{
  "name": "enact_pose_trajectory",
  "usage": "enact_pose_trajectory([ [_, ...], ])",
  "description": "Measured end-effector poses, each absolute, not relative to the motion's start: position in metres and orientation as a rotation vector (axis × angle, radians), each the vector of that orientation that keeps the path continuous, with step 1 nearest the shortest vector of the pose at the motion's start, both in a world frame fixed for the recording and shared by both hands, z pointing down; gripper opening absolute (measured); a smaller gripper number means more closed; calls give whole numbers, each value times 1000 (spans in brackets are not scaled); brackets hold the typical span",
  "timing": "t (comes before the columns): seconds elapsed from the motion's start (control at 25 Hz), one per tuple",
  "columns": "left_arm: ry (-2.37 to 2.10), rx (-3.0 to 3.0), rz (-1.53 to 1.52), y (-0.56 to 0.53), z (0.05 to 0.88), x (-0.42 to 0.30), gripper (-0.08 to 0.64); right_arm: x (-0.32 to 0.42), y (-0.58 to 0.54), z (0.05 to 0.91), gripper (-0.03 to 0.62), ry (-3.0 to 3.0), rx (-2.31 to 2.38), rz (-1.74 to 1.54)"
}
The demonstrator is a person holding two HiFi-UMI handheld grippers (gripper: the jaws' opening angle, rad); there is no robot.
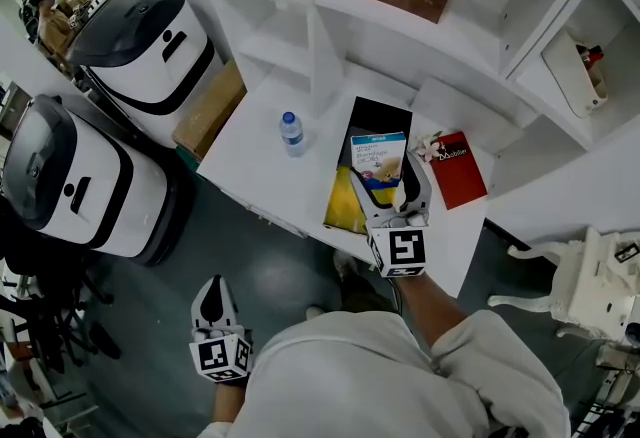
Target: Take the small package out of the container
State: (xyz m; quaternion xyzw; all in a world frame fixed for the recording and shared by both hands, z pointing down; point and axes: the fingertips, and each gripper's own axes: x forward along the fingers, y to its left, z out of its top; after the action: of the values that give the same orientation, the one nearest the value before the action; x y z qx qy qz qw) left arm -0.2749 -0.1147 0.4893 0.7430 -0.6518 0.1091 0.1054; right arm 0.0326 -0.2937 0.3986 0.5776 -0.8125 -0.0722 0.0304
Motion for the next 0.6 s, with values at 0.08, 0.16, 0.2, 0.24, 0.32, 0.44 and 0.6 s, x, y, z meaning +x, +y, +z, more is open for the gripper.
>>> enact_pose_trajectory([
  [0.08, -1917, 2196, 322, -114, 489, -274, 8, 34, -291, 391, 403, -2515, 1790, -241],
  [0.16, -1913, 2202, 323, -114, 488, -272, 8, 36, -289, 386, 403, -2523, 1801, -252],
  [0.2, -1911, 2205, 324, -115, 488, -271, 8, 37, -288, 383, 403, -2526, 1806, -254],
  [0.24, -1910, 2207, 326, -115, 487, -271, 8, 38, -288, 382, 402, -2530, 1810, -253],
  [0.32, -1909, 2211, 329, -115, 486, -270, 8, 40, -287, 378, 402, -2534, 1818, -252],
  [0.44, -1908, 2213, 331, -115, 485, -268, 8, 43, -288, 376, 400, -2534, 1825, -257],
  [0.6, -1905, 2216, 333, -115, 486, -266, 8, 45, -287, 371, 400, -2539, 1831, -272],
])
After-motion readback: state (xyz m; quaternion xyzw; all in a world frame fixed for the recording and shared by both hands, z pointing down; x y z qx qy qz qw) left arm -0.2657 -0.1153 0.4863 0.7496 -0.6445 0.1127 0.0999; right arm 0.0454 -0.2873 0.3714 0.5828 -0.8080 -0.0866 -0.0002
